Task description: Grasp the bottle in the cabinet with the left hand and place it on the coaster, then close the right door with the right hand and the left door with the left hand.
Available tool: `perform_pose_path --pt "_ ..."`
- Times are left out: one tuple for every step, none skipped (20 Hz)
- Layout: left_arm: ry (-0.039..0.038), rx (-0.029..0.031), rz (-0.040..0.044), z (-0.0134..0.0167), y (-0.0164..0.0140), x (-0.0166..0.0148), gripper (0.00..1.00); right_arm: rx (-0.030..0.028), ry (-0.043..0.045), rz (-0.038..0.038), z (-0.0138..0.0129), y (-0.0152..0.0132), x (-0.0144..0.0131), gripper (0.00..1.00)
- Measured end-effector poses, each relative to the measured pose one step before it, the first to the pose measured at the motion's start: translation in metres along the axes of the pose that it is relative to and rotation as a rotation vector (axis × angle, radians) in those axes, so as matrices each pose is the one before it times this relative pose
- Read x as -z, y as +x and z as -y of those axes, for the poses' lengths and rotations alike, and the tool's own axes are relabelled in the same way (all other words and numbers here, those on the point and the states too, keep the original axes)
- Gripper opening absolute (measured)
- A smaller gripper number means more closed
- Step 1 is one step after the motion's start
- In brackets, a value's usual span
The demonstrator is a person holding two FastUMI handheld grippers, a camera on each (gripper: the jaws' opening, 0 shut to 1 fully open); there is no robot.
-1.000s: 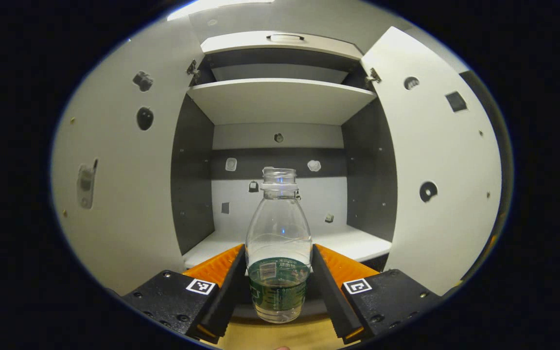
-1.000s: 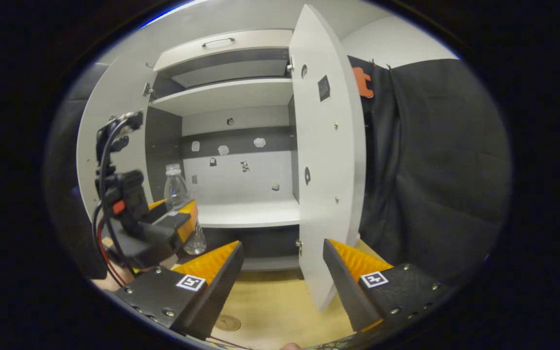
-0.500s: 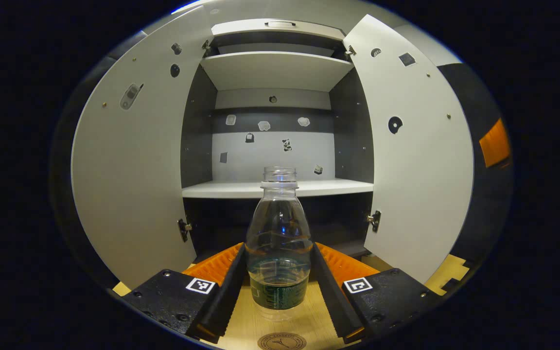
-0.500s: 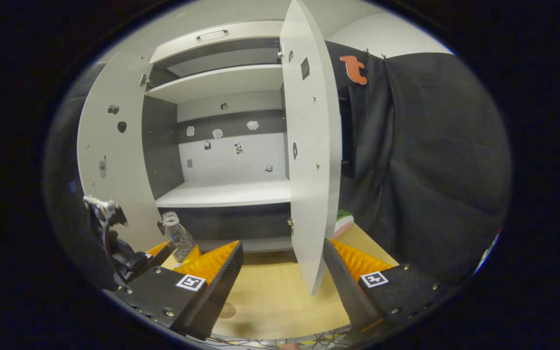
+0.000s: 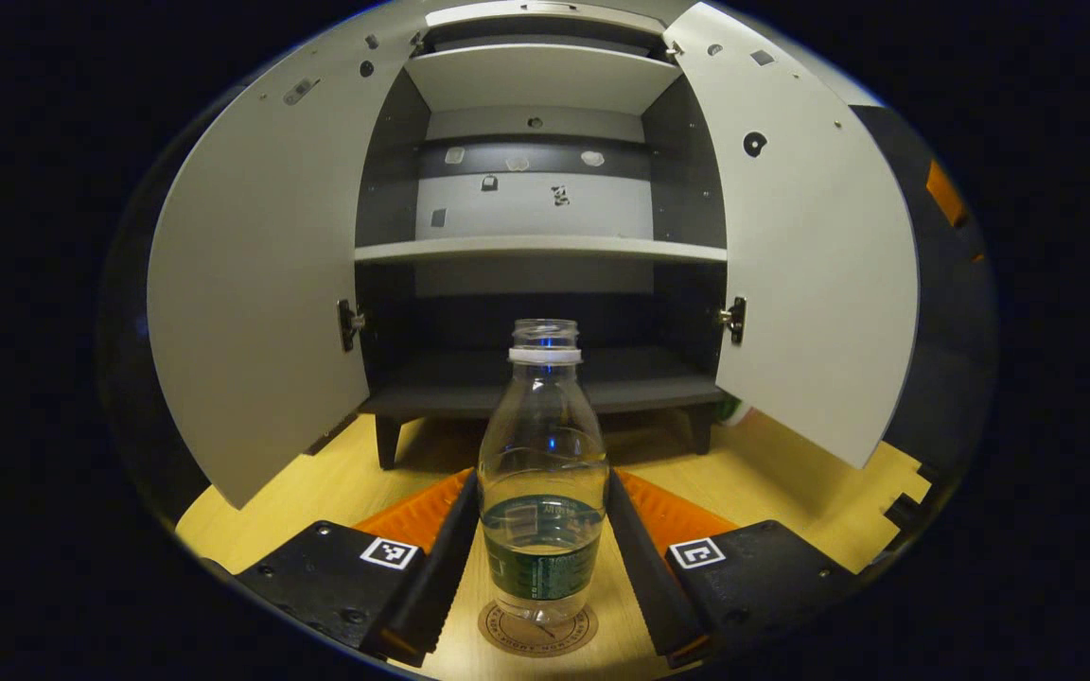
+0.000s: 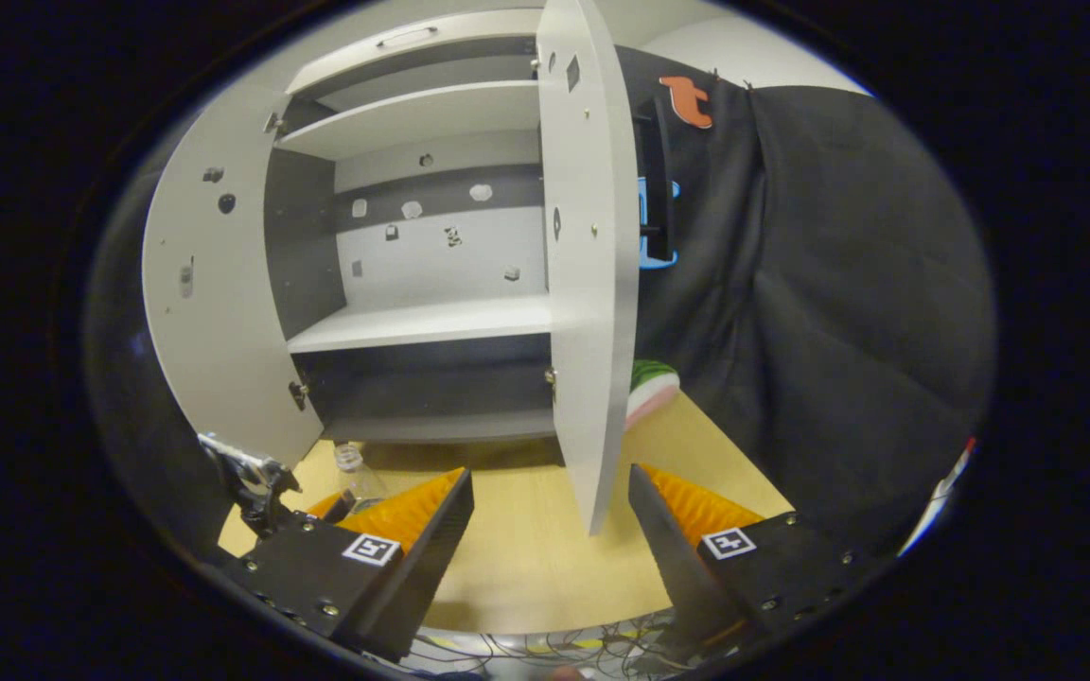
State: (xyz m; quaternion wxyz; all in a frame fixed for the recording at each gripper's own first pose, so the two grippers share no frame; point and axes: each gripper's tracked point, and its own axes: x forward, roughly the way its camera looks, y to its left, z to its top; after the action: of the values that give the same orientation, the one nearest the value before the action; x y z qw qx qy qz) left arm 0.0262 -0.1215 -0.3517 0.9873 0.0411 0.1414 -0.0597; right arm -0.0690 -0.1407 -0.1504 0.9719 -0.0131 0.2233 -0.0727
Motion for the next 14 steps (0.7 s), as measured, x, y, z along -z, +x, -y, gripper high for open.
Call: perform_pose_path --pt "0.00201 -0.00027 -0.00423 0.00093 -0.00025 0.00454 0.82 -0.00396 -0.00171 -0.00606 -0.00109 0.00099 0.00284 1.00" --pt "0.00564 -0.00511 -0.00970 -0.00128 0.00065 0.00555 0.82 -0.00376 -0.00069 -0.00580 -0.00081 0.00068 0.00169 1.00" --pt "0.00625 -0.00472 -0.00869 -0.00099 0.00036 0.00423 0.82 -0.00558 -0.00215 -0.00302 -0.00131 0.00132 0.00208 0.97" --pt "-0.00537 -0.00349 -0.00796 -0.00009 -0.00059 0.00465 0.82 -0.00205 -0.00414 -0.00569 -0.00060 0.00077 0.00134 0.97" --pt "-0.00674 -0.00724 -0.01254 -0.00131 -0.00129 0.00438 0.82 -0.00110 -0.00309 -0.00406 -0.00035 0.00103 0.00132 0.97" --pt "0.00076 0.00024 0.00317 -0.00006 -0.00077 0.00158 0.82 -0.00342 -0.00026 -0.00025 -0.00082 0.00045 -0.00042 0.97" --pt "0.00711 -0.00119 0.01901 0.00078 -0.00073 -0.00405 0.82 -0.00353 0.00124 0.00023 -0.00089 -0.00078 0.00081 0.97" --pt "0.00112 -0.00201 -0.01868 0.00027 -0.00321 0.00404 0.82 -0.00186 0.00068 0.00075 -0.00059 -0.00011 -0.00094 0.97" --pt "0.00400 -0.00144 0.00698 0.00031 -0.00134 -0.00246 0.82 -0.00142 -0.00190 -0.00099 0.00049 -0.00011 0.00102 0.97" --pt "-0.00056 -0.00659 -0.00201 -0.00102 0.00030 0.00195 0.82 0.00237 -0.00212 -0.00094 0.00070 -0.00030 0.00053 1.00" --pt "-0.00492 -0.00439 -0.00408 0.00042 -0.00165 0.00038 0.82 0.00000 0.00322 -0.00106 0.00053 0.00032 0.00068 0.97" --pt "0.00550 -0.00138 0.00188 0.00079 -0.00238 -0.00002 0.82 -0.00410 0.00759 -0.00208 -0.00054 -0.00093 0.00065 0.97" --pt "0.00647 -0.00103 -0.00200 -0.00107 -0.00111 0.00099 0.82 -0.00339 0.00798 -0.00141 0.00003 -0.00103 0.00154 0.97" --pt "-0.00160 -0.00175 -0.00393 -0.00116 -0.00432 0.00219 0.82 -0.00059 0.00340 -0.00050 0.00034 -0.00079 0.00083 0.97"
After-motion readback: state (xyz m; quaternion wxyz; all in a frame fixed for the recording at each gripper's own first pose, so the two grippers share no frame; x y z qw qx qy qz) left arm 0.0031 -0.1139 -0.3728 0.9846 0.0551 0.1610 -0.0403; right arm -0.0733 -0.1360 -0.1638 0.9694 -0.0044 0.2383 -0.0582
